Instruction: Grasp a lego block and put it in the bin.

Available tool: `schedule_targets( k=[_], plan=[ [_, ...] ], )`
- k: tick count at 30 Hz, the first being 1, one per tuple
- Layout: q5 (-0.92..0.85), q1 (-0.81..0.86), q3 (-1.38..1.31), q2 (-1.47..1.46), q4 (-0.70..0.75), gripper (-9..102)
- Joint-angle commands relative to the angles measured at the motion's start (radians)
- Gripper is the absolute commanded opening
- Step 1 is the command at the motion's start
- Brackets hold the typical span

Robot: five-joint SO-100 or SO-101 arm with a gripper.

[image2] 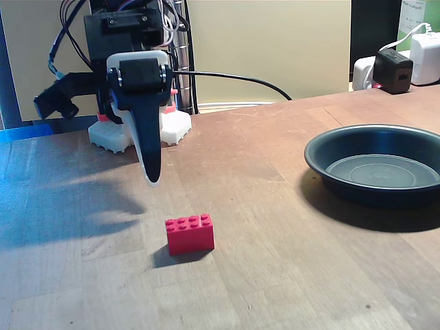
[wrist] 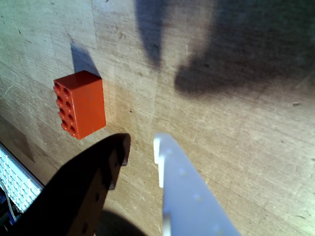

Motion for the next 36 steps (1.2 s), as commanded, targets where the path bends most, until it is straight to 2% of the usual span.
schedule_targets(
  k=[1,14,25,36],
  plan=[
    [0.009,-0.002,-0.012,0.035,0.002,0],
    [0.0,-0.005,-0.094,-0.009,0.021,0],
    [-0.002,0.003,-0.489,-0.56,0.038,0],
    [-0.002,-0.011,-0.815,-0.974,0.081,1]
  ],
)
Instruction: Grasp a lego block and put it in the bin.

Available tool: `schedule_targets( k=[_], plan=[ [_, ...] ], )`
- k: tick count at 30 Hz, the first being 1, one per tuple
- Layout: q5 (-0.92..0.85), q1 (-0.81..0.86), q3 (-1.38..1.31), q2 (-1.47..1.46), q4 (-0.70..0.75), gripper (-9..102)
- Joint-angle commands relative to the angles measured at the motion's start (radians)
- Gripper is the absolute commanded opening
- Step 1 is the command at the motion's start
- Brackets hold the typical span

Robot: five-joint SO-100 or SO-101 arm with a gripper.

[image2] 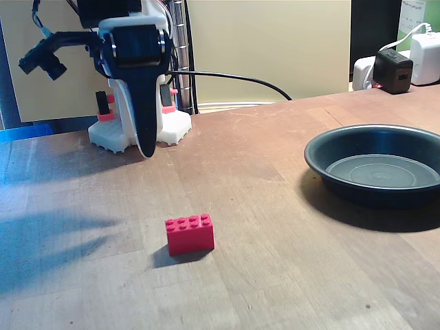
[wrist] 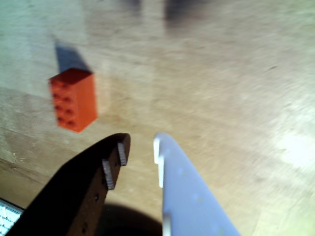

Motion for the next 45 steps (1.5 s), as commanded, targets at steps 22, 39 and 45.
schedule_targets(
  k=[22,39,45],
  plan=[
    [-0.003,-0.133,-0.503,-0.583,-0.008,12],
    [-0.003,-0.089,-0.609,-0.807,-0.011,19],
    [-0.003,-0.094,-0.607,-0.825,-0.011,18]
  ],
)
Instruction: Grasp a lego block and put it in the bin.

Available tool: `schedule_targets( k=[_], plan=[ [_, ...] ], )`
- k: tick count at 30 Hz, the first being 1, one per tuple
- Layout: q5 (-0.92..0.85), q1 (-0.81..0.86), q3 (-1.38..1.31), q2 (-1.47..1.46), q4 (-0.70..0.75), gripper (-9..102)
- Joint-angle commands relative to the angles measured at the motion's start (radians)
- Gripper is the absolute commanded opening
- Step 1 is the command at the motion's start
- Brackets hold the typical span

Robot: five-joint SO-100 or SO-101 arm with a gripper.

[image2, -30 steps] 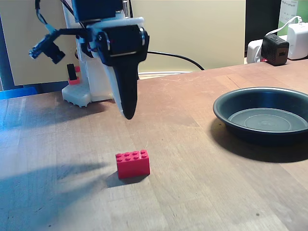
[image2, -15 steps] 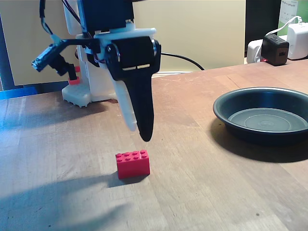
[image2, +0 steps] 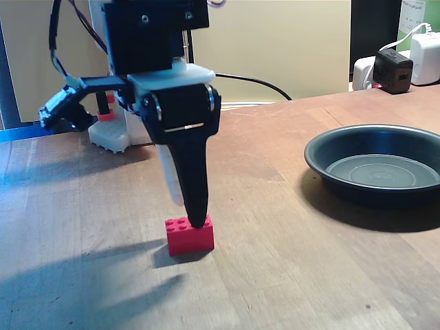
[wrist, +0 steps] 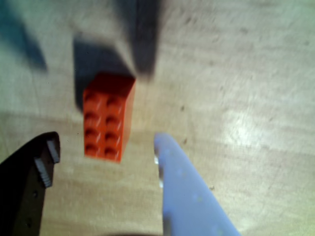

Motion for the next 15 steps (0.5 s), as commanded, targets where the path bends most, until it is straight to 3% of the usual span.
schedule_targets(
  k=[1,15],
  plan=[
    [-0.008,0.003,-0.034,-0.002,-0.006,18],
    [0.002,-0.006,0.107,-0.002,-0.156,18]
  ],
)
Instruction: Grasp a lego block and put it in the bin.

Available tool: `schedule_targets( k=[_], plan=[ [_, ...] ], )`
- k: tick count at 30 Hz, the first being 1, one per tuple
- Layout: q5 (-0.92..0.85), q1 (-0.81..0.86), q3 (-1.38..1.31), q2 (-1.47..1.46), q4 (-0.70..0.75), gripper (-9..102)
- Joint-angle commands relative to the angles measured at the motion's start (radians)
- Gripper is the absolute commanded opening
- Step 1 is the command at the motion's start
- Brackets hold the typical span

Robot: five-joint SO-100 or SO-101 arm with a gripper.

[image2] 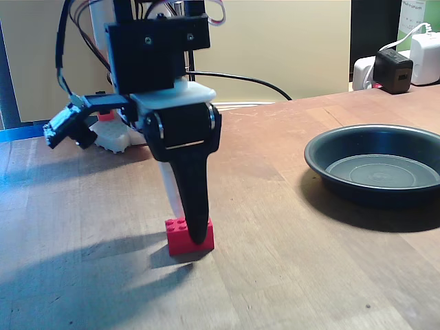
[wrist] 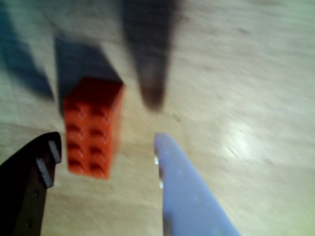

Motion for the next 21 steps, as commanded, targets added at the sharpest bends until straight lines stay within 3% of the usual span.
schedule_targets(
  k=[1,5,10,21],
  plan=[
    [0.0,-0.005,0.011,0.005,-0.034,18],
    [0.002,-0.005,0.031,0.005,-0.048,15],
    [-0.002,-0.005,0.049,0.005,-0.048,-1],
    [0.006,-0.043,0.041,0.015,-0.032,0]
  ],
)
